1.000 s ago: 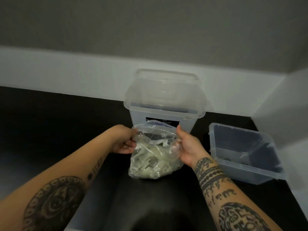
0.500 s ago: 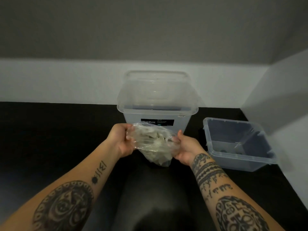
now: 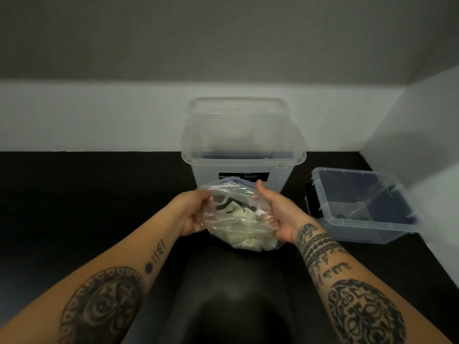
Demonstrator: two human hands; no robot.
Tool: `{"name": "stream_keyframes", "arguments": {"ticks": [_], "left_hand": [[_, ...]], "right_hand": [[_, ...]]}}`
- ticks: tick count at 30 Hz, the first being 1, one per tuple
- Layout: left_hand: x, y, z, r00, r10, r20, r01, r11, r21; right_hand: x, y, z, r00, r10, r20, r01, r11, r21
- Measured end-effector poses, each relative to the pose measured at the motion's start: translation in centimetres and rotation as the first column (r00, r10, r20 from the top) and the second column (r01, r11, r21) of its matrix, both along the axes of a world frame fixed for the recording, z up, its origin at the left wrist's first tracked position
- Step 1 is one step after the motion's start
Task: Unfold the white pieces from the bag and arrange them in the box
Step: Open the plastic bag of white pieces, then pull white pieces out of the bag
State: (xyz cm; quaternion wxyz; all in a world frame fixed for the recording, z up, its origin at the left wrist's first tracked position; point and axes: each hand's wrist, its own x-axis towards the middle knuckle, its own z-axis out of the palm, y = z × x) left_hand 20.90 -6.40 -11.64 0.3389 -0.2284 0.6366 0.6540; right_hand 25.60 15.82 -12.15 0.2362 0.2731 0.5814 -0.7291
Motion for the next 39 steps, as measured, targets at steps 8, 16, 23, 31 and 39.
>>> {"name": "stream_keyframes", "arguments": {"ticks": [8, 16, 23, 31, 39], "left_hand": [[0.9, 0.6, 0.3, 0.985, 0.139, 0.101, -0.170, 0.869, 0.465], [1.8, -0.5, -3.2, 0.995, 0.032, -0.096, 0.008, 0.920, 0.391], [2.1, 1.7, -3.1, 0.954, -0.017, -0.300, -0.066, 0.962, -0.264], [1.4, 3.8, -1.3, -0.089, -0.816, -0.572, -0.056, 0.577, -0.815], [-1.4, 5.0, -1.9, 0.143, -0.977, 0.157, 0.163, -0.133, -0.978]], "right_hand": [[0.0, 0.9, -0.7, 0.977, -0.142, -0.162, 0.166, 0.975, 0.149], [-2.2, 1.1, -0.5, 0.949, -0.314, 0.011, 0.314, 0.947, -0.065], [-1.5, 0.5, -2.6, 0.968, 0.026, -0.248, 0.095, 0.881, 0.463], [2.9, 1.2, -2.3, 0.527, 0.634, -0.566, 0.352, 0.444, 0.824], [5.0, 2.5, -2.6, 0.437, 0.894, 0.098, -0.145, -0.038, 0.989]]}}
